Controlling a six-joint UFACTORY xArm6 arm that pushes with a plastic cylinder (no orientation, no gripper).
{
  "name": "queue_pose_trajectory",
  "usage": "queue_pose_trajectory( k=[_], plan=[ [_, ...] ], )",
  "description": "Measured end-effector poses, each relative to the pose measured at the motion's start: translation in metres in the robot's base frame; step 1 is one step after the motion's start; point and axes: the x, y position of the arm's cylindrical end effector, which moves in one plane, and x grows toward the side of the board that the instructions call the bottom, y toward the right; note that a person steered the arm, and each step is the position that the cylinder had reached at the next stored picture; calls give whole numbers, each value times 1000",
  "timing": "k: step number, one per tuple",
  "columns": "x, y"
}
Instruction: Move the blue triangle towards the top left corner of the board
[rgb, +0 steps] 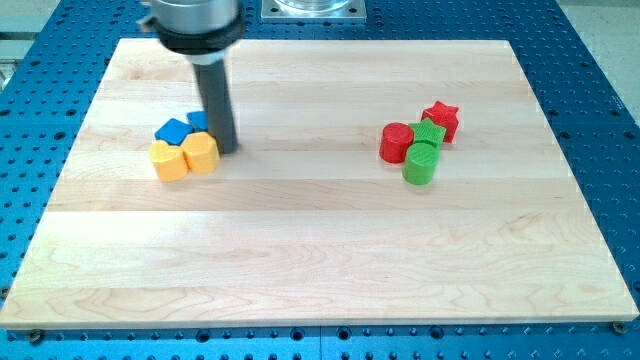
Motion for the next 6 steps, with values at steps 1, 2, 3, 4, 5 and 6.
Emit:
queue_pose_trajectory(
  k=[1, 2, 3, 4, 5, 6],
  plan=[
    [1, -16],
    [-44, -76],
    [-52, -119],
    [-52, -118],
    [-36, -89],
    [-62, -69]
  ],
)
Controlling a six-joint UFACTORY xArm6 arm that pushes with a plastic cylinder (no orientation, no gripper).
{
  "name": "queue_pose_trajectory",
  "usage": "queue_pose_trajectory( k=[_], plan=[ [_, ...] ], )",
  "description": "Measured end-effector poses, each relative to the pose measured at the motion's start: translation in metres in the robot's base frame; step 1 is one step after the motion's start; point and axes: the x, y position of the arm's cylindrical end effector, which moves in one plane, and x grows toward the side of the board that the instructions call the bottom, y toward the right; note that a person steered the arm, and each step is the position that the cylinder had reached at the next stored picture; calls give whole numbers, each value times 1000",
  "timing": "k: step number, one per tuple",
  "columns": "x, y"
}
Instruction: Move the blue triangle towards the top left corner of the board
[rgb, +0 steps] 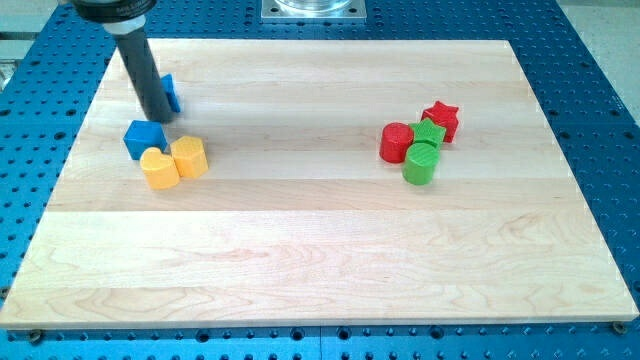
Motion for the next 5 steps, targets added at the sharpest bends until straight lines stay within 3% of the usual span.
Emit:
queue_pose_trajectory(
  k=[1, 2, 3, 4, 5],
  plan=[
    [-44, 1],
    [-40, 41],
    [-68, 38],
    [-69, -14],
    [-48, 3]
  ],
)
